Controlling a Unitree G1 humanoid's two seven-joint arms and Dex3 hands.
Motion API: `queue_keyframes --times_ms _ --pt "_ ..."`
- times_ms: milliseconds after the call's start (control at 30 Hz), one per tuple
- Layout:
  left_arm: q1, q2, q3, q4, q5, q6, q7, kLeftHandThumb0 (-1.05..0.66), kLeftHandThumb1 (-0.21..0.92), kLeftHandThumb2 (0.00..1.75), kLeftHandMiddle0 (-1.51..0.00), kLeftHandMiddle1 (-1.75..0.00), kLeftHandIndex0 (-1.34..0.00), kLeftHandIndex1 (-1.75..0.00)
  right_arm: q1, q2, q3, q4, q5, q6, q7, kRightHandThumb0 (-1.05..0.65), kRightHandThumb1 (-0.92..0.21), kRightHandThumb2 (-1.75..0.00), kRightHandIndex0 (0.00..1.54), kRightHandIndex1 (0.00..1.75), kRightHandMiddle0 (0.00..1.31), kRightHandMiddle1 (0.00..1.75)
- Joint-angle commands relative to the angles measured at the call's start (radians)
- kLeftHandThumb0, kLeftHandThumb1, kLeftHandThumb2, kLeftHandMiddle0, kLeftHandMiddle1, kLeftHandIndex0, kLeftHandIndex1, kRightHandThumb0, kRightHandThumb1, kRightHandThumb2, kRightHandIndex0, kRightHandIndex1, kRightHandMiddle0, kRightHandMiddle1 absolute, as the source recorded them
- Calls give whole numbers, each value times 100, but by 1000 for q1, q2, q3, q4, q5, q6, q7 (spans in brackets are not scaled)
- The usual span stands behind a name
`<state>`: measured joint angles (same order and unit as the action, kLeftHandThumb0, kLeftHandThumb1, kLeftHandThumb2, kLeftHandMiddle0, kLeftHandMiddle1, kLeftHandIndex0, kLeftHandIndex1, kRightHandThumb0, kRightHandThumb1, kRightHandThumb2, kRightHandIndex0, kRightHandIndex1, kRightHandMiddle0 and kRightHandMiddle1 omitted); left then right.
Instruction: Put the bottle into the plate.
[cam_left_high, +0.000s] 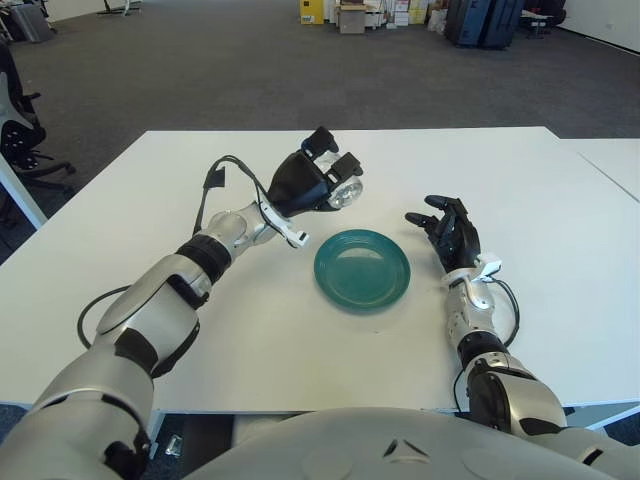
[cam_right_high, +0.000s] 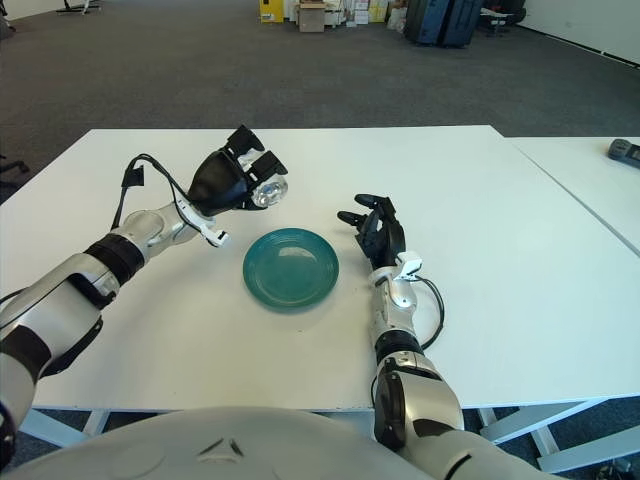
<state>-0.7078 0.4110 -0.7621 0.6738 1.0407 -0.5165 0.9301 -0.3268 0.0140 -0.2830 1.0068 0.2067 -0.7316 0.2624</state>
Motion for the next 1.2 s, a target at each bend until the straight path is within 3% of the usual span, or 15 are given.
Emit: queue_keyframes --times_ms 0,467,1167 --pt "24 1 12 -81 9 -9 -42 -43 42 119 -111 -175 -52 -175 74 18 -5 54 6 4 -6 -82 -92 -96 66 75 26 123" --pt "57 -20 -15 -143 36 -119 -164 -43 42 118 -111 -175 -52 -175 64 23 -3 57 0 6 -33 -82 -92 -97 66 75 26 123" --pt "100 -38 -23 -149 68 -173 -246 -41 49 109 -108 -175 -47 -175 61 25 4 48 -17 39 -80 -82 -92 -101 66 75 26 121"
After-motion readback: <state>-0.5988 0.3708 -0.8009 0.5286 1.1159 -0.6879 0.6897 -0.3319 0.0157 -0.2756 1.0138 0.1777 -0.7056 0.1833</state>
